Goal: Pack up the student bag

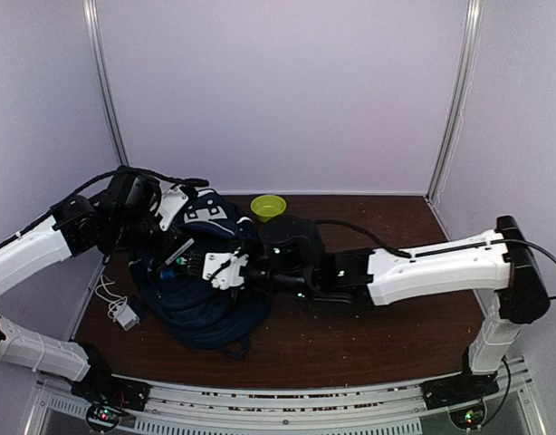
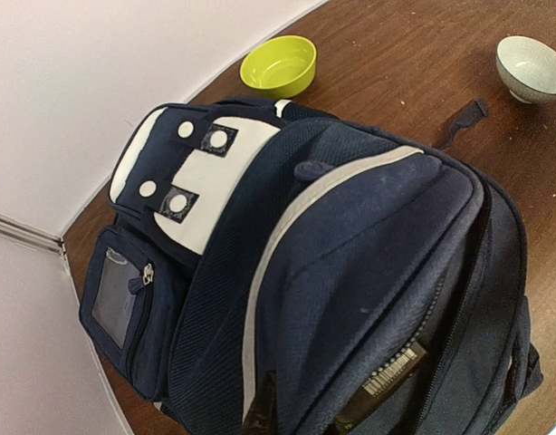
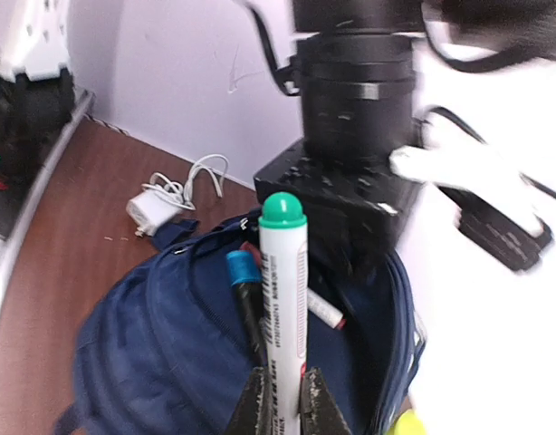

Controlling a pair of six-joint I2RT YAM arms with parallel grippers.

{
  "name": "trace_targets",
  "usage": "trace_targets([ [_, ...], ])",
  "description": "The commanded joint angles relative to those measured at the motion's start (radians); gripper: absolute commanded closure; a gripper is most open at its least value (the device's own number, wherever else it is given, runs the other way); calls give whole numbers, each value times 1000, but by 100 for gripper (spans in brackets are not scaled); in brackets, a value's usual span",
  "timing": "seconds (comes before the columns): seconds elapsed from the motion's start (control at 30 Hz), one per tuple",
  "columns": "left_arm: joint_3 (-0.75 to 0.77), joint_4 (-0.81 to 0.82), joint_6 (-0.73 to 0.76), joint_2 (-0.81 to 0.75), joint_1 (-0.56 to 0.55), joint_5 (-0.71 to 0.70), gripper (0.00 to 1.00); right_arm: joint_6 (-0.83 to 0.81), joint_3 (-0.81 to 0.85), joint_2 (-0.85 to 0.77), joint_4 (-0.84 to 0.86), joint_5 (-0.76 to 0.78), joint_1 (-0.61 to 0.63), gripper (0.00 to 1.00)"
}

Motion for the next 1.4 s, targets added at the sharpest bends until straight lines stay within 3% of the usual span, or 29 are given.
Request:
trace_targets([
  [0.0, 97, 146, 10, -22, -9, 72, 100, -303, 110, 135, 151, 52, -15, 100],
  [0.17, 130, 115, 45, -2, -9, 122, 100, -380, 269, 294, 140, 104, -51, 100],
  [0.33, 142, 114, 55, -9, -9, 143, 100, -408, 274, 346, 200, 85, -105, 97],
  [0.43, 148, 110, 64, 1, -9, 146, 100, -426, 284, 371, 188, 89, -126, 86],
  [0.57, 148, 99, 65, 11, -9, 142, 100, -413, 248, 360, 198, 75, -123, 58],
  [0.63, 142, 100, 63, 10, -7, 138, 100, -397, 225, 339, 196, 71, -120, 47],
  [0.7, 138, 102, 60, 10, -7, 134, 100, -377, 183, 302, 193, 60, -117, 44],
  [1.13, 102, 94, -21, 60, -7, 105, 100, 16, -165, -145, 76, -127, -116, 43],
  [1.2, 105, 76, -50, 67, -7, 113, 59, 59, -183, -187, 13, -132, -119, 43],
  [1.23, 107, 68, -73, 66, -7, 112, 46, 77, -190, -205, -13, -128, -120, 43],
  [1.37, 115, 54, -124, 32, -7, 91, 13, 142, -244, -256, -31, -102, -131, 43],
])
